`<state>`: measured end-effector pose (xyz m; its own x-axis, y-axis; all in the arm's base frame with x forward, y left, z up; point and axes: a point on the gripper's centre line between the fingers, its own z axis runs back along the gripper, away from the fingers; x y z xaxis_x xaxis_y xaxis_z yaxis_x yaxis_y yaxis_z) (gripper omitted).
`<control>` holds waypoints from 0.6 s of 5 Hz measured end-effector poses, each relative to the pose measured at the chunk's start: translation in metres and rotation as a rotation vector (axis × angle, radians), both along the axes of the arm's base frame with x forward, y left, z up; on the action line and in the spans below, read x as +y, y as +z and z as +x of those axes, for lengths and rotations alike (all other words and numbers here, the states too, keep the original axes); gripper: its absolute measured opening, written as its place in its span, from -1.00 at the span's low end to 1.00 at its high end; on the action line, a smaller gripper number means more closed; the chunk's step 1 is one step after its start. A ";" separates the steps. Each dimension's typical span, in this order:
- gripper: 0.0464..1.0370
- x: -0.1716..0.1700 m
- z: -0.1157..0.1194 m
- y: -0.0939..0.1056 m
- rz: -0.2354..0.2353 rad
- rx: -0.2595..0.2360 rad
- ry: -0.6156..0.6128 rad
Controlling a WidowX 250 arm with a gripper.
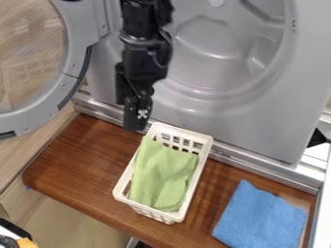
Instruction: Take the green cloth and put it inside the tray
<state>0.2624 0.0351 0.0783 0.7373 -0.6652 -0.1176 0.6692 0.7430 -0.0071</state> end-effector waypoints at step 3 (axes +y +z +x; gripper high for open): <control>0.93 -0.052 -0.007 0.015 -0.152 0.118 0.772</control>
